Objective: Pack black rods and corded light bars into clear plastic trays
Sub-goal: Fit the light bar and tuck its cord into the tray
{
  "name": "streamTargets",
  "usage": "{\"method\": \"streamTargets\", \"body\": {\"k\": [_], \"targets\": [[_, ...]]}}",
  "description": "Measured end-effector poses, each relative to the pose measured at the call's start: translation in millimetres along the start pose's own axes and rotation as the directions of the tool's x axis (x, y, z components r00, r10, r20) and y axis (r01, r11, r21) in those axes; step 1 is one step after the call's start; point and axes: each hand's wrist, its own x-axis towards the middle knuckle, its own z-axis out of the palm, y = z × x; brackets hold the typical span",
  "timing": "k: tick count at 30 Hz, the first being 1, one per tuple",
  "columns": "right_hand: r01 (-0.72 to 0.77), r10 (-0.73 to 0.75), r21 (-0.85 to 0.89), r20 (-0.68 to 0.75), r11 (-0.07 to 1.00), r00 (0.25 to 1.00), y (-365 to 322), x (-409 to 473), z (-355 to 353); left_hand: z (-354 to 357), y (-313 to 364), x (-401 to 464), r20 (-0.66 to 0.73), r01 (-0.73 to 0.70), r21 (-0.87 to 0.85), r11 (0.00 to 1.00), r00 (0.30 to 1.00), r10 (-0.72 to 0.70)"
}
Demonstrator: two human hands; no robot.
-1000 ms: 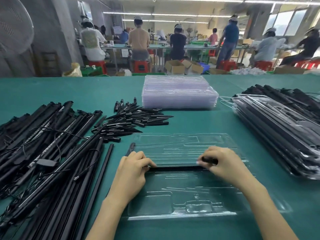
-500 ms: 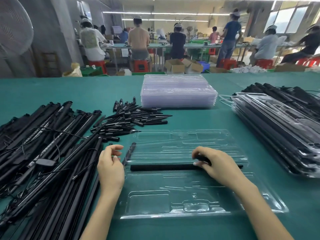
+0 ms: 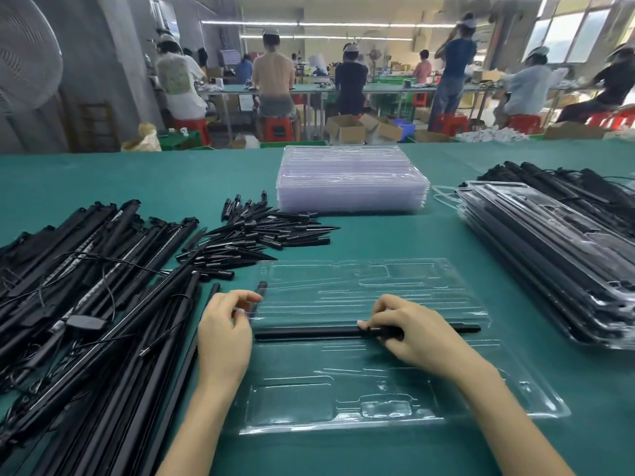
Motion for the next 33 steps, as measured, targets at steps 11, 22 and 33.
{"method": "streamTargets", "body": {"k": [11,22,33], "targets": [[0.338,0.065,0.632,-0.526,0.697,0.848,-10.0,-9.0,-32.1,5.6,3.7,-10.3,0.562,-0.574,0.099,0.813,0.707,0.43],[0.103,0.136,0.795,-0.227,0.598,0.964,14.5,-22.8,-29.5,5.5,7.3,-11.9,0.557,-0.565,0.127,0.816,0.721,0.412],[0.018,0.056,0.557,-0.116,0.831,0.992,42.3,-62.9,-20.1,4.1,5.8,-11.9,0.566,-0.539,0.125,0.833,0.728,0.387]]}}
